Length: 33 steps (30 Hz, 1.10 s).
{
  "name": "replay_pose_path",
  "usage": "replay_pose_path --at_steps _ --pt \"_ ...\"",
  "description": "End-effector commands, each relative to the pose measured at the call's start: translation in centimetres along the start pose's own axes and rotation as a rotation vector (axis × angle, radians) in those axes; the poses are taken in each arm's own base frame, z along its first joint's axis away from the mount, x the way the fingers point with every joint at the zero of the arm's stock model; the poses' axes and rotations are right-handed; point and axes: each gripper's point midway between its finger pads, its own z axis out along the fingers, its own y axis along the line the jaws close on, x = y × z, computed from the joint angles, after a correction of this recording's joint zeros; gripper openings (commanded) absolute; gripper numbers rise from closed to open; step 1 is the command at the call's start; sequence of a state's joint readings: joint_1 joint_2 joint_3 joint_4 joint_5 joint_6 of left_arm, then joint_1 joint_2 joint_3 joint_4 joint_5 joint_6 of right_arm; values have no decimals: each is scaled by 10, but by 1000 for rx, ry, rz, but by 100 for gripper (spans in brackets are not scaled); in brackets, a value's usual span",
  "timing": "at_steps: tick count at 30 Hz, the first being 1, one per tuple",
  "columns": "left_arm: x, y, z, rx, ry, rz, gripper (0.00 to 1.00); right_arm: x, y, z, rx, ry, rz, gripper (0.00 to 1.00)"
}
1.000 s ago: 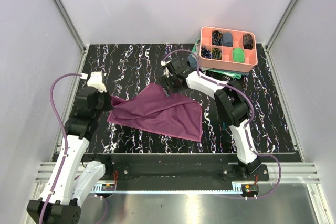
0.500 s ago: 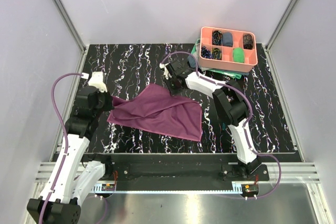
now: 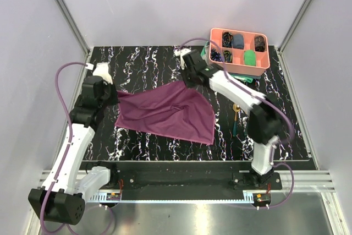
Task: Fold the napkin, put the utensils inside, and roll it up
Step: Flatten the napkin out
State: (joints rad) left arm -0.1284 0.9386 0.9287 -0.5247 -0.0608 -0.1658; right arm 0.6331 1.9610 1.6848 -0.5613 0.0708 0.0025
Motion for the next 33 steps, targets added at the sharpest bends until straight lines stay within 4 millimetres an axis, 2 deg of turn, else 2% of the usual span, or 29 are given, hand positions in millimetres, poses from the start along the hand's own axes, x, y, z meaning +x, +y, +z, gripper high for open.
replay_pose_path --at_steps 1,2,3,5,6,7,8,9,10,11,12,13,14,15,17,20,21,22,24,25,27,28,33 --pt "-40 26 -12 -138 -134 -11 0 -13 43 -92 20 -171 -45 0" --pt "-38 34 -12 -172 -132 -7 0 -3 54 -105 -17 -172 -28 0" --pt "-30 41 -11 -200 -120 -5 0 35 62 -93 -35 -93 -23 0" --pt "-23 52 -13 -251 -109 -4 0 77 104 -94 -163 -12 22 0" --pt "-19 55 -13 -264 -102 -1 0 118 113 -86 -184 78 19 3" --pt "-18 58 -14 -284 -102 -1 0 145 144 -89 -261 145 15 18" --pt "-17 60 -15 -293 -101 -2 0 160 153 -89 -277 174 19 27" --pt "-17 61 -15 -300 -101 -2 0 185 160 -90 -296 230 18 36" --pt "-16 63 -16 -307 -98 -2 0 192 167 -93 -308 249 43 44" --pt "-17 64 -16 -312 -99 -2 0 192 171 -101 -325 243 51 55" --pt "-16 65 -15 -315 -95 -4 0 189 170 -104 -320 229 66 60" --pt "-15 65 -15 -314 -92 -5 0 172 161 -112 -283 156 88 65" --pt "-14 65 -15 -316 -89 -5 0 159 156 -117 -266 108 94 76" --pt "-14 65 -14 -316 -89 -5 0 147 150 -121 -245 62 94 81" --pt "-13 65 -14 -314 -85 -7 0 117 131 -125 -203 -22 128 85" --pt "-12 65 -14 -315 -84 -7 0 98 112 -111 -194 -43 165 82" --pt "-12 66 -14 -316 -84 -7 0 93 95 -102 -169 -48 190 78" --pt "-12 65 -15 -313 -85 -5 0 96 94 -90 -183 -22 194 76" --pt "-12 64 -14 -307 -85 -8 0 88 84 -75 -185 -26 216 72" --pt "-12 63 -14 -302 -84 -8 0 95 88 -62 -211 13 213 71" --pt "-12 62 -13 -295 -82 -8 0 91 95 -54 -242 18 190 70" --pt "-11 62 -12 -293 -80 -8 0 99 101 -45 -271 51 184 70" --pt "-10 59 -11 -274 -74 -7 0 117 115 -25 -336 118 190 76"
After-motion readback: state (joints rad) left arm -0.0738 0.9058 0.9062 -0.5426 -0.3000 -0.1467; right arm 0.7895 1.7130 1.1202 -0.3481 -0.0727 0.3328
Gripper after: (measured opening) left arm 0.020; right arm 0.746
